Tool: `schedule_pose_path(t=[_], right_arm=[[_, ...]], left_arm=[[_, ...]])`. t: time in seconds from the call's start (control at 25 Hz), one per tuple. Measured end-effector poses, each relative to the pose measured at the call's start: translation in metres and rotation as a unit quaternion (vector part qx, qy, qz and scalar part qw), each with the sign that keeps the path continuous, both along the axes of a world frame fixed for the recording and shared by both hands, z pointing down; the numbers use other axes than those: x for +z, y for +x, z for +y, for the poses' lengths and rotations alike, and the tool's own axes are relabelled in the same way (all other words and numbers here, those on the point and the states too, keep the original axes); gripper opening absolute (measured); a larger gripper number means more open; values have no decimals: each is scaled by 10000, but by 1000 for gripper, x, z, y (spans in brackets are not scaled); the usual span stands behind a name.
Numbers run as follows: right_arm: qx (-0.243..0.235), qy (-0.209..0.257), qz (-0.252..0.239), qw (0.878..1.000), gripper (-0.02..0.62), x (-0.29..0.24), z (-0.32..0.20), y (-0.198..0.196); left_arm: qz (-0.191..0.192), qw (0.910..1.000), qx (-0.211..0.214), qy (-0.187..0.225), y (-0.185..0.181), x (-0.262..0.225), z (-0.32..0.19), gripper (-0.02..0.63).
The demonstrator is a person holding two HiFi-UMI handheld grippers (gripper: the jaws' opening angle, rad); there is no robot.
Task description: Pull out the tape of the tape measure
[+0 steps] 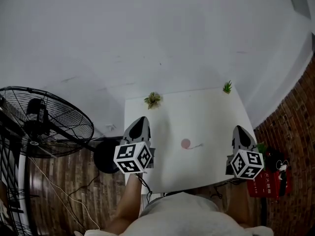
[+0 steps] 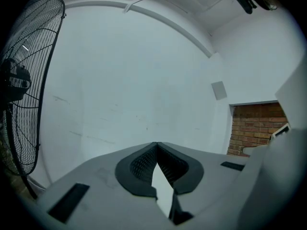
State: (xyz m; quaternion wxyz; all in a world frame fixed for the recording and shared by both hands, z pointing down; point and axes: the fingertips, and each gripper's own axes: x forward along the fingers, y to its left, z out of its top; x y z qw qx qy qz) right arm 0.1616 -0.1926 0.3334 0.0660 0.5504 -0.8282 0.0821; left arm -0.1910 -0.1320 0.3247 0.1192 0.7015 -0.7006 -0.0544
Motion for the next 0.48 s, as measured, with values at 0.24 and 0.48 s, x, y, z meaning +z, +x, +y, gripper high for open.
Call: schedule_pose_path(t=[0.24, 0.48], right_arm=[[-10, 2, -71, 10000, 2, 1, -3, -3], [26, -3, -108, 9999, 2, 0, -7, -7]], left_arm=[[25, 10000, -16, -17, -4, 3, -4, 12], [21, 10000, -2, -25, -9, 4, -9, 12]])
